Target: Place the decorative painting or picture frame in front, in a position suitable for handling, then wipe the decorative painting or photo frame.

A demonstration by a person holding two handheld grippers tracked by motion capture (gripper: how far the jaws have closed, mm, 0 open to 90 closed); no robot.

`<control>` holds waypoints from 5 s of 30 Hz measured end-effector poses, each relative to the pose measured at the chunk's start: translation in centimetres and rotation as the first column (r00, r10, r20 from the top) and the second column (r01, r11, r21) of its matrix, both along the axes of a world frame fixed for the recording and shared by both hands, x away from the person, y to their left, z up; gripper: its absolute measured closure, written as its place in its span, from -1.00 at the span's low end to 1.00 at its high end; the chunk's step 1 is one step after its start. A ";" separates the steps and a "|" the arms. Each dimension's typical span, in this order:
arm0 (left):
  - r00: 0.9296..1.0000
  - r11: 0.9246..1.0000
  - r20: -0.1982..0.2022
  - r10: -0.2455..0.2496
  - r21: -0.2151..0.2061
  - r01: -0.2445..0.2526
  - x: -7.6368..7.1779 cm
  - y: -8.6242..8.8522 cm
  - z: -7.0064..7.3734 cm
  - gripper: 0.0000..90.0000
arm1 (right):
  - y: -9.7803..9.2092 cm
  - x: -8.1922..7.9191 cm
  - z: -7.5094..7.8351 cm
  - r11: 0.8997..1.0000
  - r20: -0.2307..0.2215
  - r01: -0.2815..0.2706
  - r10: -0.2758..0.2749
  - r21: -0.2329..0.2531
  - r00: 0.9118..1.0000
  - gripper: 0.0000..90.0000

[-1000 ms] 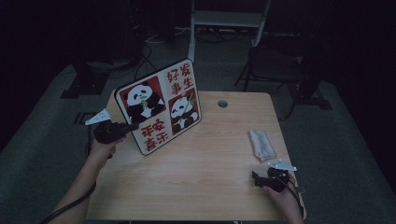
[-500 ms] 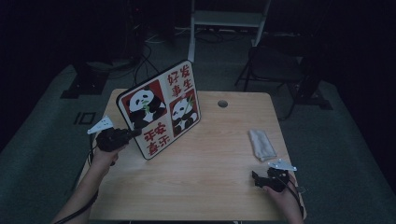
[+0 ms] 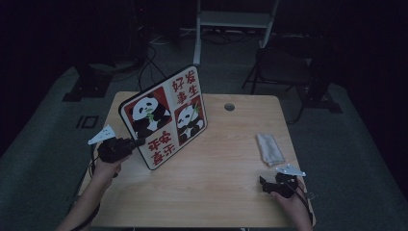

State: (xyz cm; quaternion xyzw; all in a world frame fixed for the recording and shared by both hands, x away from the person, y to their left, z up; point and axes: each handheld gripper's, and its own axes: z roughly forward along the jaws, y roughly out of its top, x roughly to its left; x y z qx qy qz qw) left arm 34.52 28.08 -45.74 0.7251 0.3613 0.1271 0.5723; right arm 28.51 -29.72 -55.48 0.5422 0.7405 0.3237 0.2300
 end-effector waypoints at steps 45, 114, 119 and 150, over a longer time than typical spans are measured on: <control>0.992 0.992 -0.027 -0.123 0.001 0.123 -8.9 -6.3 0.1 0.75 | 0.0 0.0 0.0 1.000 0.001 0.000 0.000 0.000 1.000 -0.71; 0.981 0.982 -0.041 -0.190 -0.023 0.190 -11.6 -8.2 -0.5 0.76 | -0.9 8.1 3.0 0.998 0.101 0.056 -0.057 0.015 0.993 -0.46; 0.981 0.982 -0.040 -0.190 -0.025 0.190 -11.6 -8.2 -0.5 0.76 | -1.3 9.6 2.4 0.997 0.092 0.081 -0.081 0.004 0.992 -0.31; 0.983 0.983 -0.039 -0.181 -0.026 0.180 -11.9 -8.3 -0.5 0.76 | 0.4 7.4 6.1 0.986 0.076 -0.038 0.026 0.164 0.997 0.76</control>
